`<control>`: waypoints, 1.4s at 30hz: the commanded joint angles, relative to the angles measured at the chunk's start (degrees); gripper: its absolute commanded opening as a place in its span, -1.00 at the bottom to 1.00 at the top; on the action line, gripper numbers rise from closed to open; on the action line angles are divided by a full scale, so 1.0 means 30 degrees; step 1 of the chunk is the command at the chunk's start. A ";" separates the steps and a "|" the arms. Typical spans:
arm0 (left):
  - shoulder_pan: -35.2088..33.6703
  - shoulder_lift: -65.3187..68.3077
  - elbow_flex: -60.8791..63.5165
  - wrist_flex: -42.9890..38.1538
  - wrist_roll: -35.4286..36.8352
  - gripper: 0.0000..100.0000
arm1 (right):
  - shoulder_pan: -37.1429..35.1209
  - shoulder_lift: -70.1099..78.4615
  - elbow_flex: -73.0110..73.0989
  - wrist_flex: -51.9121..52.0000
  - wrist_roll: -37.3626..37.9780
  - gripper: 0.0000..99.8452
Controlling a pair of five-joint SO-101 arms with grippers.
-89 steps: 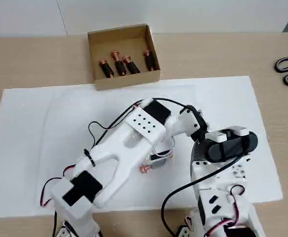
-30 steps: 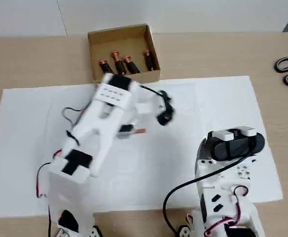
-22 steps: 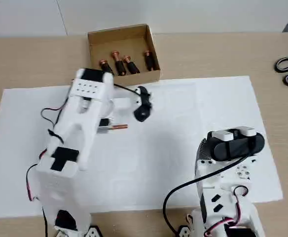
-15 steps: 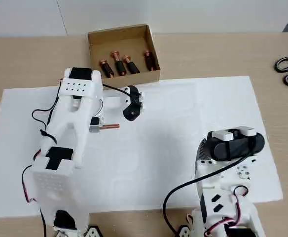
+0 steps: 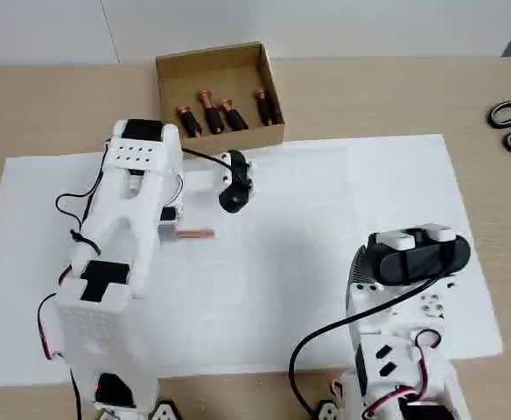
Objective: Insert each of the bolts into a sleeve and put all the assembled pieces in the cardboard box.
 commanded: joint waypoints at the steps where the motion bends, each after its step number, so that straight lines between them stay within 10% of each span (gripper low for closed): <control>1: -0.0117 -0.0117 -0.0161 -0.0117 -0.0117 -0.66 | 0.0190 -0.0190 -0.0147 -0.0425 0.0147 -0.99; 10: 0.0059 -0.0264 -0.2593 -0.0147 0.5656 -0.66 | 0.0190 -0.0190 -0.0147 -0.0396 0.0147 -0.99; 26: -0.0059 -0.0293 -0.4029 0.0586 3.8623 -0.66 | 0.0190 -0.0190 -0.0147 -0.0484 0.0147 -0.99; 34: 0.1260 -0.0293 -0.4147 0.0557 3.9736 -0.66 | 0.0190 -0.0190 -0.0147 -0.0484 0.0147 -0.99; 42: 0.1377 -0.0322 -0.2593 0.0615 4.5978 -0.66 | 0.0190 -0.0190 -0.0147 -0.0484 0.0147 -0.99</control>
